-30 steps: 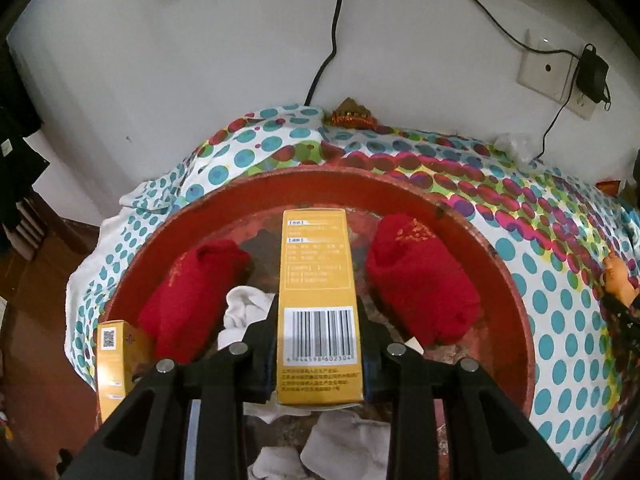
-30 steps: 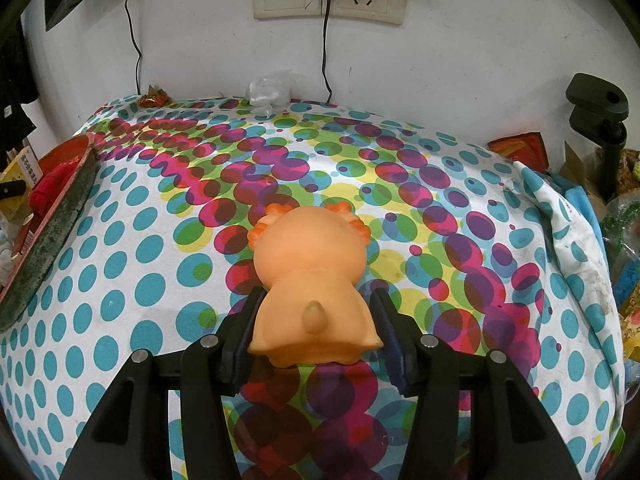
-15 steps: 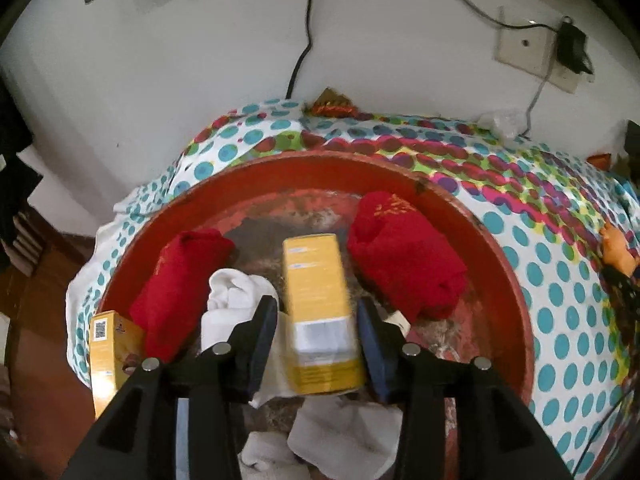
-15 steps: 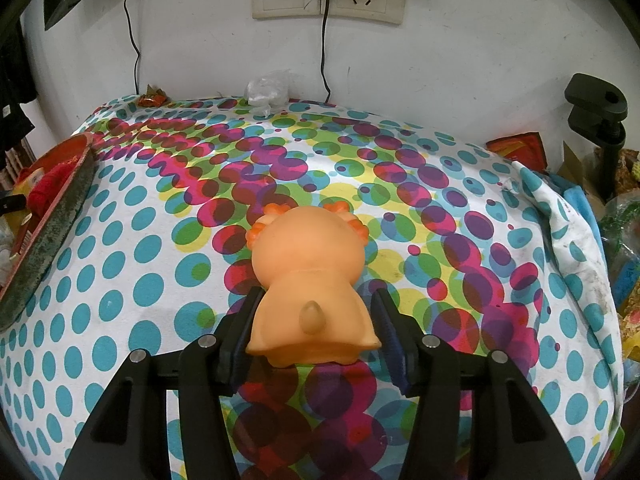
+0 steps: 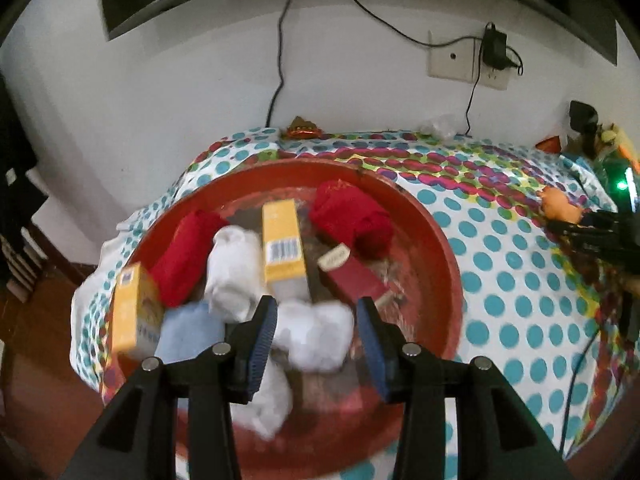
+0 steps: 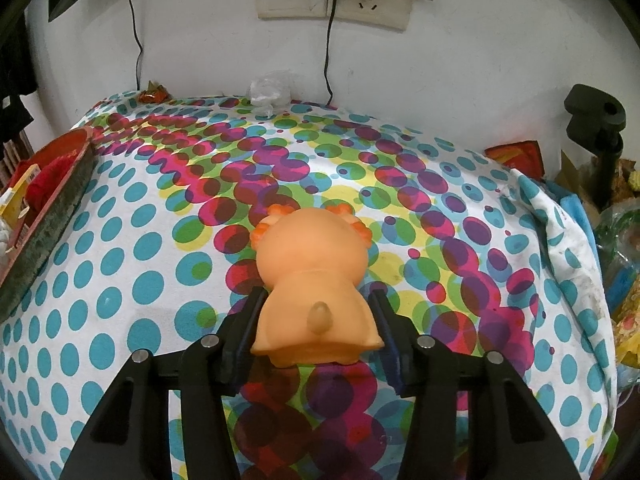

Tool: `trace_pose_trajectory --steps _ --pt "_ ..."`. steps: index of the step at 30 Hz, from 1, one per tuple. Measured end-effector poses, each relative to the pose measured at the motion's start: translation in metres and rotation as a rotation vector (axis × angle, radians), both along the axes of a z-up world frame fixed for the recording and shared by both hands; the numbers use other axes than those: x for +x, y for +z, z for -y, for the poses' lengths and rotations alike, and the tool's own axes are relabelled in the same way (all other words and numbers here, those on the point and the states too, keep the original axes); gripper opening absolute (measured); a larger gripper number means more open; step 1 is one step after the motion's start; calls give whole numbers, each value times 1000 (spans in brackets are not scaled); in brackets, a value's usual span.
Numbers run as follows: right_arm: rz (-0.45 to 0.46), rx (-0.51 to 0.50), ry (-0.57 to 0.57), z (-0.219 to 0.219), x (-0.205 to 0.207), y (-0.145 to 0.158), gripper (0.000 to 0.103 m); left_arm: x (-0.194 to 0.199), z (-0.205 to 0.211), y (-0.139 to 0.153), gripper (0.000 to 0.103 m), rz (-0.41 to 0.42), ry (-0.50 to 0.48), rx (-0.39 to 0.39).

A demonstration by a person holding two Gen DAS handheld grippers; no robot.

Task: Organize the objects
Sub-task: 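Lower the yellow box into the tray and open the left tool, then carry the orange toy over the red tray with the right tool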

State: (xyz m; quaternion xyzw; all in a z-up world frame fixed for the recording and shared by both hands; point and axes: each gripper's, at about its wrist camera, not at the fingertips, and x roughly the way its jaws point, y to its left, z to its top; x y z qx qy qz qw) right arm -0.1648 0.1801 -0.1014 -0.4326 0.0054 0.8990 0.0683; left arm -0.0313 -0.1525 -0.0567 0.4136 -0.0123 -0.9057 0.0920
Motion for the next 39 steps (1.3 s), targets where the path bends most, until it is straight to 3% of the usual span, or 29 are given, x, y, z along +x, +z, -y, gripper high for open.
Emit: trace_pose_trajectory --steps 5,9,15,24,31,39 --pt "-1 12 -1 -5 3 0 46 39 7 0 43 -48 77 -57" --pt "0 10 -3 7 -1 -2 46 62 23 -3 58 -66 146 -26" --pt "0 33 -15 20 -4 -2 46 86 50 -9 59 -65 217 -14" --pt "-32 -105 -132 -5 20 9 45 108 75 -11 61 -91 272 22" --pt "-77 -95 -55 17 39 39 45 110 74 -12 62 -73 305 -63" --pt "-102 -120 102 68 46 62 45 112 83 -13 62 -43 315 -26"
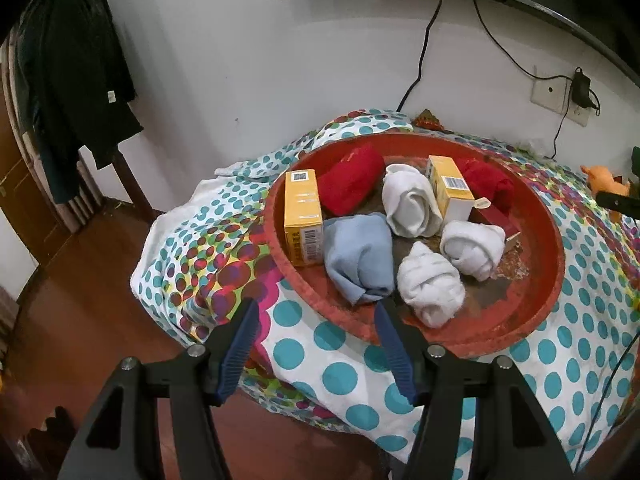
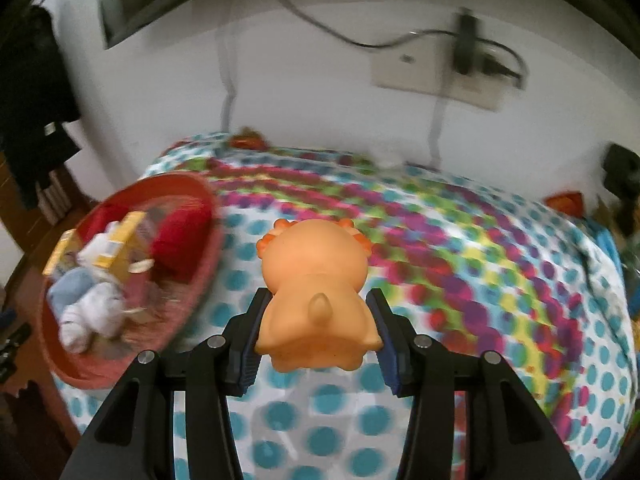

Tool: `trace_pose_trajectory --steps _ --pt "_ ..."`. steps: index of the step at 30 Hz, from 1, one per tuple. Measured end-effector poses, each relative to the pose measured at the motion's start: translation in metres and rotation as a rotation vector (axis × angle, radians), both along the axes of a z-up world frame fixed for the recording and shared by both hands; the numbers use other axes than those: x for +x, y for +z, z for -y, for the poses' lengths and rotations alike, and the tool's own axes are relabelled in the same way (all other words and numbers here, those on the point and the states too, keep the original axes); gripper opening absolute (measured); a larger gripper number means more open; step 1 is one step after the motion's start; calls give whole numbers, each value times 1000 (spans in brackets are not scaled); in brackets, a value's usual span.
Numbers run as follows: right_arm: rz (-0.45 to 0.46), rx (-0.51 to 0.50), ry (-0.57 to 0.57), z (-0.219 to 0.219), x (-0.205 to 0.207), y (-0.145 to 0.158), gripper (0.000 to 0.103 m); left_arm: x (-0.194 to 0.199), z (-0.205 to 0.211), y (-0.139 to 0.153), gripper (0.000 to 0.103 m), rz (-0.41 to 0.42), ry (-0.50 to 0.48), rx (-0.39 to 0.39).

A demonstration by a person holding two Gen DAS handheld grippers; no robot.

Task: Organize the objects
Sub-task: 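Carry the orange toy over the red tray with the right tool, then lower the orange toy into the tray and open the right tool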

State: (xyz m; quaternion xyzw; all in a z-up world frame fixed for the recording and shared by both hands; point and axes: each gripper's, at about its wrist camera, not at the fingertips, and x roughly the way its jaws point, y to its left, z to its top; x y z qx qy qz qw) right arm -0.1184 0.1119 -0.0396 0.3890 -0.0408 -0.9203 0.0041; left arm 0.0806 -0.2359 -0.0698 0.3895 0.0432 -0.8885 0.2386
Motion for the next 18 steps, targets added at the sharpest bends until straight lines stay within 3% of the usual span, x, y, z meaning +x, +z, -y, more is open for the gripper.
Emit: trace_pose_trajectory --steps 8,18 --pt "5 3 137 44 15 5 45 0 4 -5 62 24 24 22" --pt "34 21 207 77 17 -4 45 0 6 -3 62 24 47 40"
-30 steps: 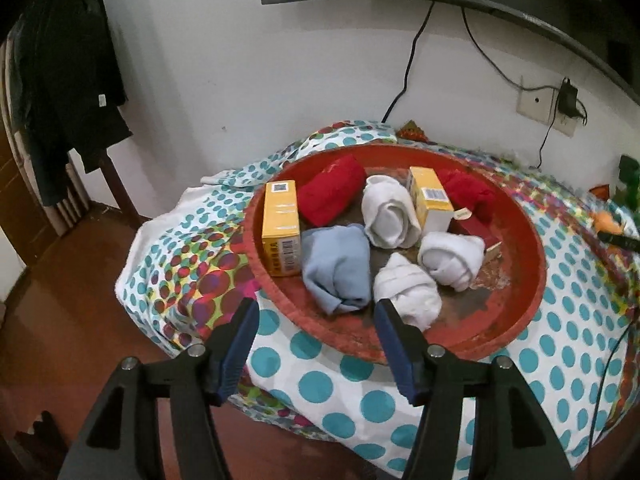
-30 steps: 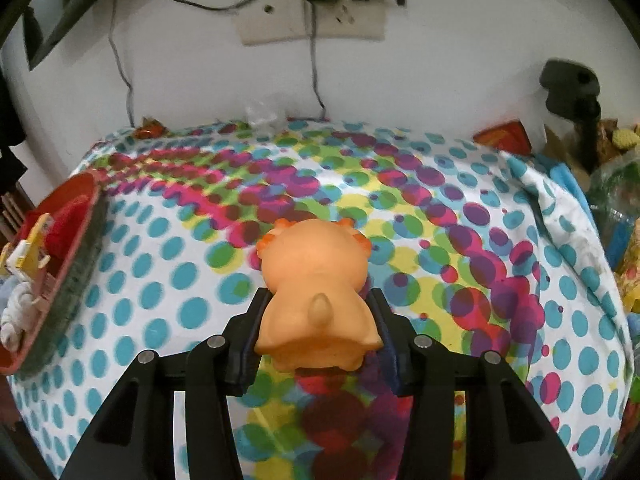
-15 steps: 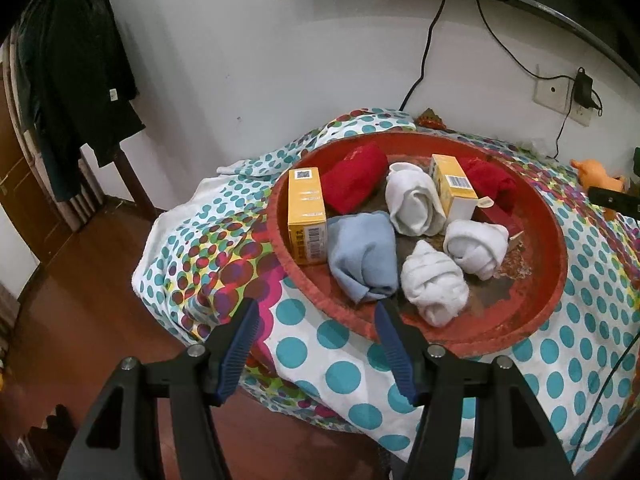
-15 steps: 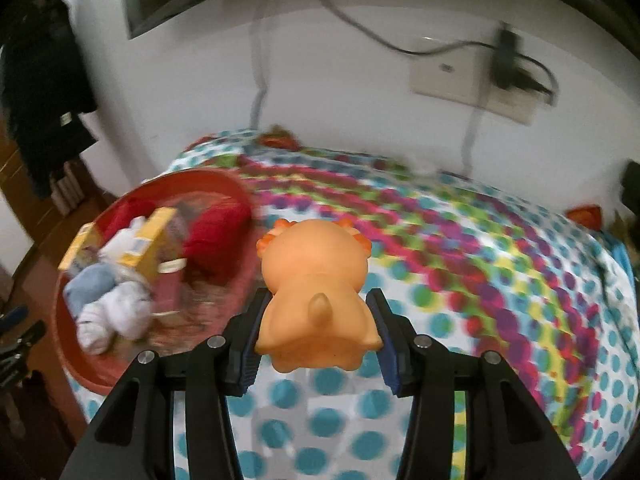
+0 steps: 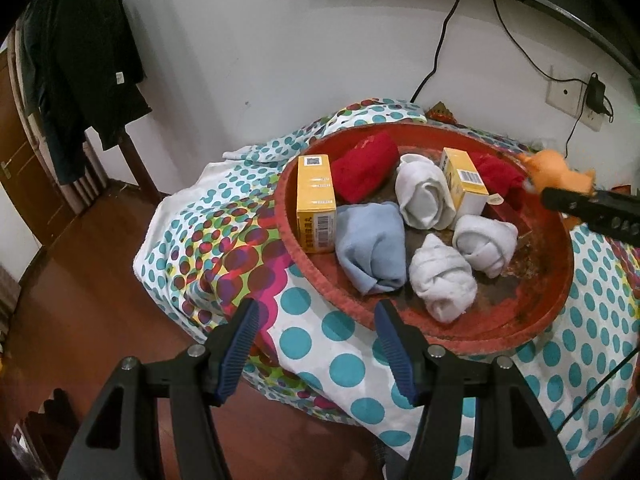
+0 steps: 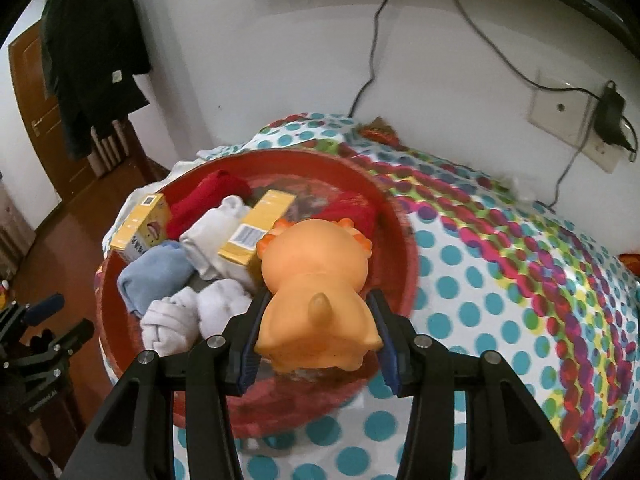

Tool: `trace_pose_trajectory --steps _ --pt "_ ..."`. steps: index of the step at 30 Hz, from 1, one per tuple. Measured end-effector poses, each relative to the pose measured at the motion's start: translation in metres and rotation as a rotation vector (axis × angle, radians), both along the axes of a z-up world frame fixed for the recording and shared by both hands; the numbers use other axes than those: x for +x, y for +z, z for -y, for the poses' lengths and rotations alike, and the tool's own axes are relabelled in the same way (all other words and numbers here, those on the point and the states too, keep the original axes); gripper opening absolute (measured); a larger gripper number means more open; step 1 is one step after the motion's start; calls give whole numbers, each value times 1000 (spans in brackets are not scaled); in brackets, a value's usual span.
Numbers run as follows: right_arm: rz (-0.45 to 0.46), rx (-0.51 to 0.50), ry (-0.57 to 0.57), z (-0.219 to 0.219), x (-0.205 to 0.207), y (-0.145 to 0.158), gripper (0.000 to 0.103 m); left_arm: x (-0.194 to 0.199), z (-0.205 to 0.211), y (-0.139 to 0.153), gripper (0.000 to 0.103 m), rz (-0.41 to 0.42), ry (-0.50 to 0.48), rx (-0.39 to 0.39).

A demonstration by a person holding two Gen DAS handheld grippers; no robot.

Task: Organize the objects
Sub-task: 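Lower the orange toy into the tray and open the right tool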

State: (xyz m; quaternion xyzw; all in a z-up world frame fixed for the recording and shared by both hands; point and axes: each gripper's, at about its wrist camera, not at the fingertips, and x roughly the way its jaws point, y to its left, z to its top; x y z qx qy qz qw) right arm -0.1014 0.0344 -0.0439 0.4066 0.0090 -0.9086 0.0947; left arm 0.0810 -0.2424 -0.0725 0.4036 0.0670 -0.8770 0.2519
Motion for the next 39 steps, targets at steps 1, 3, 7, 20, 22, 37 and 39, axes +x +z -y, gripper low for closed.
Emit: trace_pose_trajectory --steps 1,3,7,20,22,37,39 --pt "2 0 1 6 1 2 45 0 0 1 62 -3 5 -3" --pt "5 5 2 15 0 3 45 2 2 3 62 -9 16 -2" --pt "12 -3 -3 16 -12 -3 45 5 7 8 62 -28 53 3" --pt "12 21 -17 49 -25 -3 47 11 20 8 68 -23 99 25" --pt "12 40 -13 51 -23 -5 47 11 21 8 68 -31 93 49" --pt "-5 67 -43 35 1 9 76 11 15 7 68 -31 64 90" --pt "-6 71 -38 36 5 13 80 10 13 8 68 -31 58 89"
